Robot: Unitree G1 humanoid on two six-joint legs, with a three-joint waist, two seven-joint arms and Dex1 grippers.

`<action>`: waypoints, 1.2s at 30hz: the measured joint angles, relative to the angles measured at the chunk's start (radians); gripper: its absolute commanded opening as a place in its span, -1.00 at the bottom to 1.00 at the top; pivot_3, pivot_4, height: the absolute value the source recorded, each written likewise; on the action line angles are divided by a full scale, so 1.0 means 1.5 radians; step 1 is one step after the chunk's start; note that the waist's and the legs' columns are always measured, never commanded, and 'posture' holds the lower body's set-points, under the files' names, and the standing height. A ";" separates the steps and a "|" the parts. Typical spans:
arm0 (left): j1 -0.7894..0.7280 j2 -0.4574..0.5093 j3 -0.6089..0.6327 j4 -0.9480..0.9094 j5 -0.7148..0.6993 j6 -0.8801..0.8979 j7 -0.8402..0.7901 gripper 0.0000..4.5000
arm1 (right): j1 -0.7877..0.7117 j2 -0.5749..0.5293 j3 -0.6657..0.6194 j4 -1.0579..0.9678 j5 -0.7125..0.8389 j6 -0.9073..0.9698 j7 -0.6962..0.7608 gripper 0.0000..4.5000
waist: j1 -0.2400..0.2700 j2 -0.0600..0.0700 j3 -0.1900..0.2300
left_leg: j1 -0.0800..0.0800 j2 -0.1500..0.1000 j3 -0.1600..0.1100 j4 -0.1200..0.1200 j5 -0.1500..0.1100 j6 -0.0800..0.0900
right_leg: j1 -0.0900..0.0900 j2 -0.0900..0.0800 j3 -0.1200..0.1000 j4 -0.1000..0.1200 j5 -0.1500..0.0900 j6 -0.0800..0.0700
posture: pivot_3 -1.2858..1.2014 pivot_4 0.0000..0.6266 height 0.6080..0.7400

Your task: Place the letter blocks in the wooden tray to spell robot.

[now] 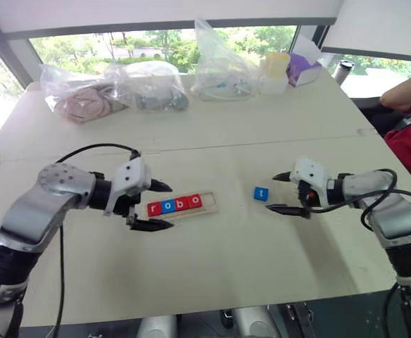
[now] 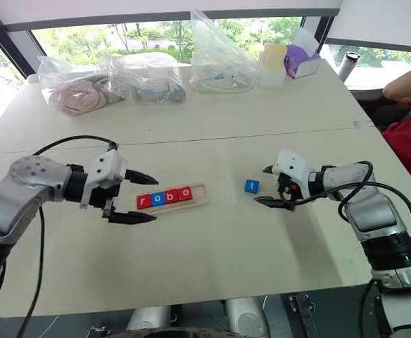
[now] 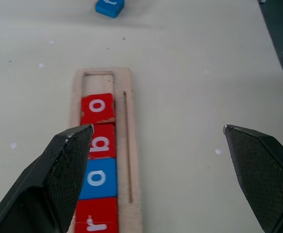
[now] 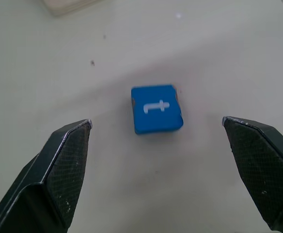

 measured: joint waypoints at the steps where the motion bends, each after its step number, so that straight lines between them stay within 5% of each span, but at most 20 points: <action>1: 0.007 0.002 0.012 -0.006 -0.004 0.006 0.007 1.00 | -0.014 0.006 0.007 0.025 -0.005 -0.020 0.008 0.98 | -0.001 0.000 0.000 | 0.000 0.000 0.000 0.000 0.000 0.000 | 0.000 0.000 0.000 0.000 0.000 0.000 | 0.03 -0.52 1.00; 9: 0.044 -0.002 0.072 0.000 -0.011 0.037 0.086 1.00 | -0.059 0.054 0.037 0.156 -0.024 -0.084 0.033 0.98 | 0.008 0.000 0.000 | 0.000 0.000 0.000 0.000 0.000 0.000 | 0.000 0.000 0.000 0.000 0.001 -0.001 | 0.03 -0.52 1.00; 12: 0.052 -0.001 0.075 0.008 -0.009 0.033 0.085 1.00 | -0.077 0.072 0.038 0.190 -0.024 -0.087 0.034 0.60 | 0.009 0.000 0.000 | 0.000 0.000 0.000 0.001 0.000 0.000 | 0.000 0.000 0.000 0.000 0.002 -0.002 | 0.03 -0.52 1.00; 17: 0.056 0.003 0.075 0.016 -0.007 0.030 0.079 1.00 | -0.091 0.085 0.038 0.220 -0.023 -0.099 0.032 -0.47 | 0.009 0.000 0.000 | 0.001 0.000 0.000 0.001 0.000 0.000 | 0.001 0.000 0.000 0.001 0.002 -0.003 | 0.03 -0.52 1.00; 29: 0.028 -0.001 0.069 0.017 -0.007 0.030 0.074 1.00 | -0.158 0.170 0.099 0.064 0.002 0.018 0.071 -0.47 | 0.009 0.000 0.000 | 0.001 0.001 -0.001 0.001 0.000 -0.001 | 0.000 0.001 -0.001 0.002 0.002 -0.003 | 0.03 -0.52 1.00; 36: 0.032 -0.002 0.064 0.015 -0.007 0.032 0.081 1.00 | -0.239 0.211 0.162 0.149 -0.049 -0.038 0.095 -0.47 | 0.011 0.000 0.000 | 0.000 0.000 0.000 0.001 0.000 -0.001 | 0.000 -0.001 0.000 0.001 0.002 -0.003 | 0.03 -0.52 1.00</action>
